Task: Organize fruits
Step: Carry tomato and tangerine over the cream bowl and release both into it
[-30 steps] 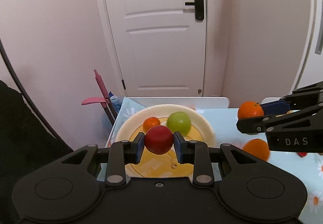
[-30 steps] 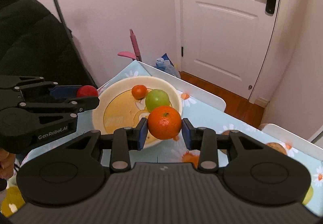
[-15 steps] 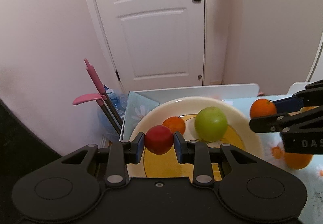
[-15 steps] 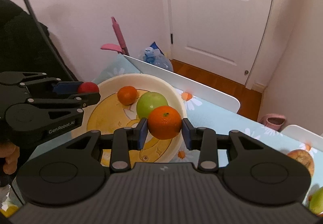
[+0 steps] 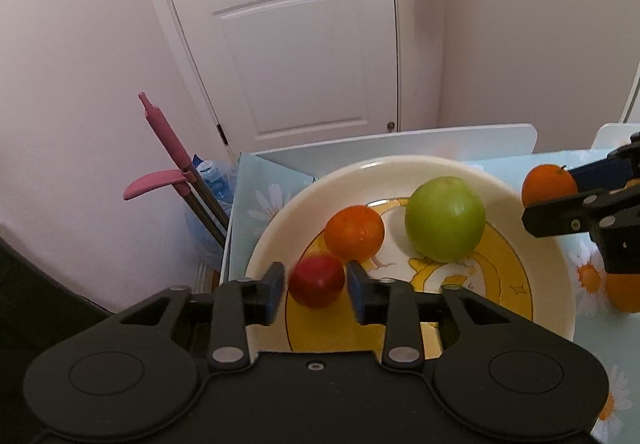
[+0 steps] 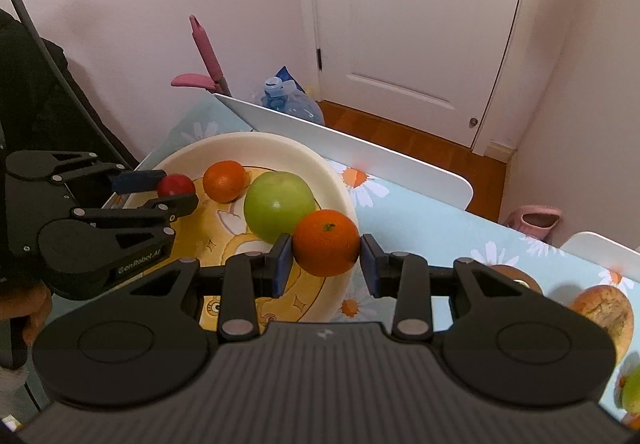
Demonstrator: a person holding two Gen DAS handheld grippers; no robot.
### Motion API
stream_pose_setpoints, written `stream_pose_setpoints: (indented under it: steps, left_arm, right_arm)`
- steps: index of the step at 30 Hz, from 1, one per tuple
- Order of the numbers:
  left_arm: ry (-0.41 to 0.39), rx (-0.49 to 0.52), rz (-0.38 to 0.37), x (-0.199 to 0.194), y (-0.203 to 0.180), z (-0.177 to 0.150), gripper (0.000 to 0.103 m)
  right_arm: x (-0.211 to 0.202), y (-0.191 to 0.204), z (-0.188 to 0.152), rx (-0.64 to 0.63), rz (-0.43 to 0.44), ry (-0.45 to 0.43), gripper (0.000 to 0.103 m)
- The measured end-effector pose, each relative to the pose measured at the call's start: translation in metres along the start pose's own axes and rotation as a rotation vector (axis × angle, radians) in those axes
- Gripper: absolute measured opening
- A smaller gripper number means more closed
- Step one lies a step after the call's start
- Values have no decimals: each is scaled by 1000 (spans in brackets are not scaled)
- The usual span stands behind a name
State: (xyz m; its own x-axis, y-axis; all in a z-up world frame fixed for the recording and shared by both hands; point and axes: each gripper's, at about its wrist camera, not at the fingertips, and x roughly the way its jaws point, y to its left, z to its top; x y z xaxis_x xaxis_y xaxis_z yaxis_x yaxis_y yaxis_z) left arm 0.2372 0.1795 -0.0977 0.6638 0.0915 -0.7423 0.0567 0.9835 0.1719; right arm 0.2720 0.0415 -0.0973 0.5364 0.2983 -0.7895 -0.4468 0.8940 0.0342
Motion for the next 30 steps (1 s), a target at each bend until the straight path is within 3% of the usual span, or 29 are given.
stream_pose_setpoints:
  steps: [1,2,3,7,11,30]
  left_arm:
    - [-4,-6,-2,-2,1,0,64]
    - [-7,-10,-2,-4,1,1,82]
    - [-17,-16,-2,-7,1,1,89]
    - [-13,-50,-13,-18,2,-1,90]
    - [-8,-86,-11,-31,2,-6,100]
    - [34,-200,27,-63,-1,-32,100]
  right_arm:
    - [-1,0,0,0,-1,-1,51]
    - [-1,-1,1,-1,-1,-2,51]
    - [-2,-2,1,-1,-1,-4,51]
    - [-5,-4,3,-7,4,-11,51]
    - [-7,-5,3,-32,17,-7,51]
    - [20,16,-12,-209,79,19,51]
